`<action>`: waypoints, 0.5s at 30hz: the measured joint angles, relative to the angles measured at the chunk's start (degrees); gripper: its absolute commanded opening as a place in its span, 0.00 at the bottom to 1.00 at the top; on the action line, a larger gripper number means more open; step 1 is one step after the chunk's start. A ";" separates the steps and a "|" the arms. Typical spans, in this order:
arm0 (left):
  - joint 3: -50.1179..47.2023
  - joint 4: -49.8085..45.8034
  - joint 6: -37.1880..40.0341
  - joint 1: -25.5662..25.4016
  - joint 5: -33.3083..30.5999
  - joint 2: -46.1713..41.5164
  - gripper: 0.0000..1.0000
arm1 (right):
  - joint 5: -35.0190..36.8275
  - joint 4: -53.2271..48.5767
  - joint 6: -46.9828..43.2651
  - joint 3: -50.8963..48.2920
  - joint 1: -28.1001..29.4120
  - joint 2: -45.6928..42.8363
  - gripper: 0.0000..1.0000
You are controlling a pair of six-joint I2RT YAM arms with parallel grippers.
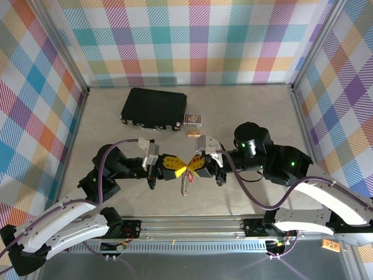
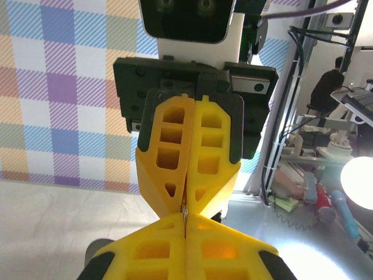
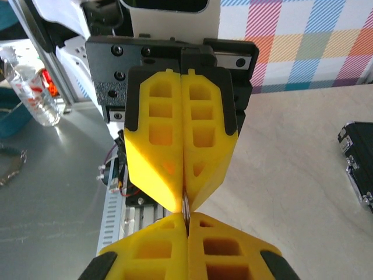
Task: Put the keys on the keyring
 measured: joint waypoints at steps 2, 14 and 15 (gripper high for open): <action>1.03 -2.14 0.68 0.00 0.42 0.55 0.00 | -0.48 -2.86 -1.36 1.90 0.00 1.20 0.00; 0.83 -1.77 0.50 -0.02 1.60 0.42 0.00 | -2.03 -2.64 -2.64 0.87 0.00 0.68 0.12; 0.31 -0.20 -0.11 -0.02 1.57 0.37 0.00 | -2.29 -0.92 -2.08 -0.28 0.00 -0.09 0.13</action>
